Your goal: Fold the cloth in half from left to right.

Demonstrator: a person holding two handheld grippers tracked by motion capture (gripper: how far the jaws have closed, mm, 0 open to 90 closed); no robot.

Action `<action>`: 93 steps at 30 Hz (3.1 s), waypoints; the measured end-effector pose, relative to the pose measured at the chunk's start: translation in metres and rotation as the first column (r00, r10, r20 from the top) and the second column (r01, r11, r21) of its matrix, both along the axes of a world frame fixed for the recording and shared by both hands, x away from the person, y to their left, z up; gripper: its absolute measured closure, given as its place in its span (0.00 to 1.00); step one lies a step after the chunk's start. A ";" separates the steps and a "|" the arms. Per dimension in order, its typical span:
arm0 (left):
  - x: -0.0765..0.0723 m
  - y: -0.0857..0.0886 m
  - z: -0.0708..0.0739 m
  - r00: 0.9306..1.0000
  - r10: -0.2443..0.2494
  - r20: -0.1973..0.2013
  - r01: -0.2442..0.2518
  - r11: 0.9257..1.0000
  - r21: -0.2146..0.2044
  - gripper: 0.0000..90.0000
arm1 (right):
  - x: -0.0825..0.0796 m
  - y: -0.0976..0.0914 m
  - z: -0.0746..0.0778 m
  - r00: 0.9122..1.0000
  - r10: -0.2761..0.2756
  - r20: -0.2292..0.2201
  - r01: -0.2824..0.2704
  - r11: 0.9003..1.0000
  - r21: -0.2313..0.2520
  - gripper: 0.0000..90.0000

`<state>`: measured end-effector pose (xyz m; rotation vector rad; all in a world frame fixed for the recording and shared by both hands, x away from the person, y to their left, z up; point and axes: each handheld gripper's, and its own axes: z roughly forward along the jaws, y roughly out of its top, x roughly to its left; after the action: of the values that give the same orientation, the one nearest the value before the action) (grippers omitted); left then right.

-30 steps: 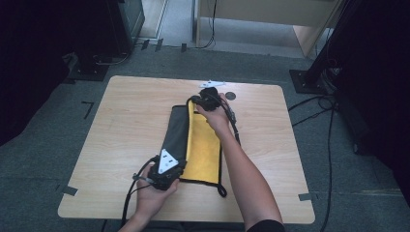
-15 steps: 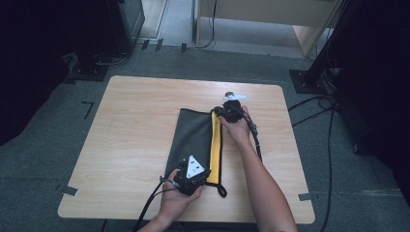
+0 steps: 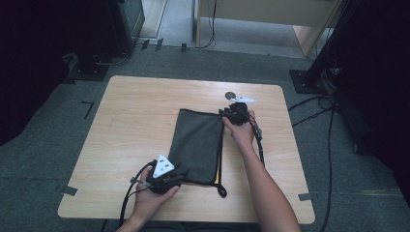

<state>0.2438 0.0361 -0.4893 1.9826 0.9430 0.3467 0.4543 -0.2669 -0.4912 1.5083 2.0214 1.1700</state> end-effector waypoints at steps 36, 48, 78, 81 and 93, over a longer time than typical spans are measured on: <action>0.005 0.040 -0.023 0.995 -0.057 -0.087 0.063 0.996 0.068 0.69 | -0.096 -0.005 0.002 0.999 0.044 0.026 -0.044 0.999 -0.013 0.78; 0.008 0.040 -0.028 0.994 -0.040 -0.100 0.046 0.997 0.055 0.68 | -0.176 0.001 0.006 0.991 0.133 0.002 -0.133 0.990 0.037 0.80; 0.007 0.039 -0.028 0.995 -0.041 -0.094 0.047 0.997 0.063 0.67 | -0.218 0.024 -0.026 0.982 0.134 -0.136 -0.119 0.986 0.115 0.79; 0.007 0.039 -0.028 0.995 -0.042 -0.094 0.048 0.997 0.064 0.66 | -0.220 0.023 -0.025 0.984 0.102 -0.146 -0.085 0.989 0.119 0.80; 0.007 0.039 -0.028 0.995 -0.043 -0.091 0.049 0.997 0.066 0.66 | -0.220 0.026 -0.026 0.985 0.111 -0.129 -0.103 0.992 0.071 0.92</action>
<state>0.2506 0.0748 -0.5175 2.0939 0.9505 0.2697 0.2342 -0.2406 -0.5174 1.5637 2.1964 1.2160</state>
